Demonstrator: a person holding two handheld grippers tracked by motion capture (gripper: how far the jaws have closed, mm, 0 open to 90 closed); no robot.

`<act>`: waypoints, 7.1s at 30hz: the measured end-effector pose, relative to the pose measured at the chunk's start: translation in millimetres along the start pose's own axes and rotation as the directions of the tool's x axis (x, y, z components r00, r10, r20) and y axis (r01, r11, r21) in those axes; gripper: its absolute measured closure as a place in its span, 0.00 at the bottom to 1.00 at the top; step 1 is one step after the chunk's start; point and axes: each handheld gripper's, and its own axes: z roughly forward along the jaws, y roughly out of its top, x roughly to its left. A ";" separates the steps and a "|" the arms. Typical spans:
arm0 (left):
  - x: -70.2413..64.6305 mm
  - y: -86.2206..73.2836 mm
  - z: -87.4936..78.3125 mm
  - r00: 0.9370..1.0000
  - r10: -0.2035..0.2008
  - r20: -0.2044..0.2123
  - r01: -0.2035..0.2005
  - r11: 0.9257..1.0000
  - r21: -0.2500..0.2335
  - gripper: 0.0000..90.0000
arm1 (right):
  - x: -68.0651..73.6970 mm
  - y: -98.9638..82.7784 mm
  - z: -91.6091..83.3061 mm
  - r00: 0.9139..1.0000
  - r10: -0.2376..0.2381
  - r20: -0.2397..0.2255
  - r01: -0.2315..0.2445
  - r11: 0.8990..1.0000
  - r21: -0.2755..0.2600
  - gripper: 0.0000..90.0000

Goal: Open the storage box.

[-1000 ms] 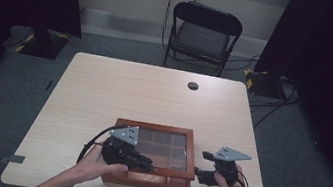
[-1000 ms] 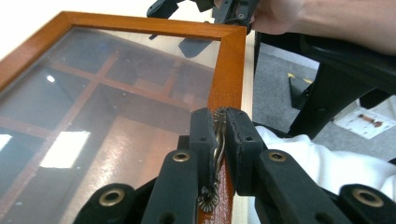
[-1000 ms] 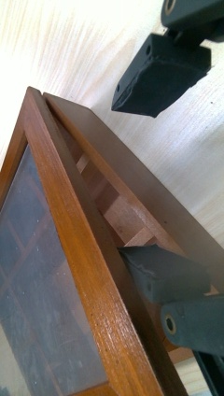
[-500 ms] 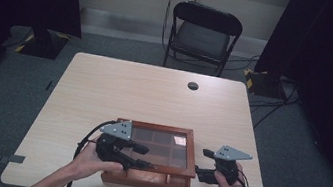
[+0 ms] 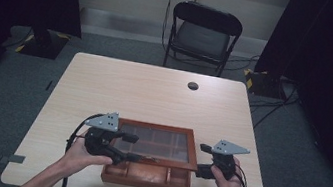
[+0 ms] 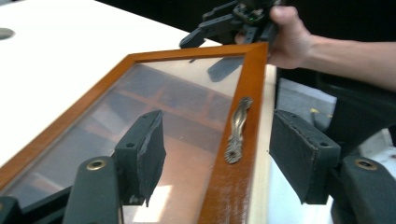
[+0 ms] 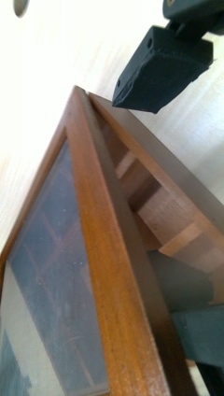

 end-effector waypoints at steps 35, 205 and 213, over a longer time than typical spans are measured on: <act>36.1 -18.5 -27.6 0.986 -0.059 -0.158 0.044 0.995 -0.094 0.35 | -11.4 43.3 5.7 0.998 0.054 -0.016 -0.055 0.996 -0.067 0.25; 168.0 -46.2 22.5 0.912 -0.314 -0.264 0.290 0.949 -0.126 0.53 | -81.3 59.0 106.4 0.975 0.223 0.013 -0.220 0.970 -0.107 0.37; 168.5 -47.0 26.1 0.911 -0.307 -0.276 0.287 0.951 -0.110 0.46 | -80.8 57.2 111.4 0.973 0.229 0.026 -0.225 0.969 -0.106 0.32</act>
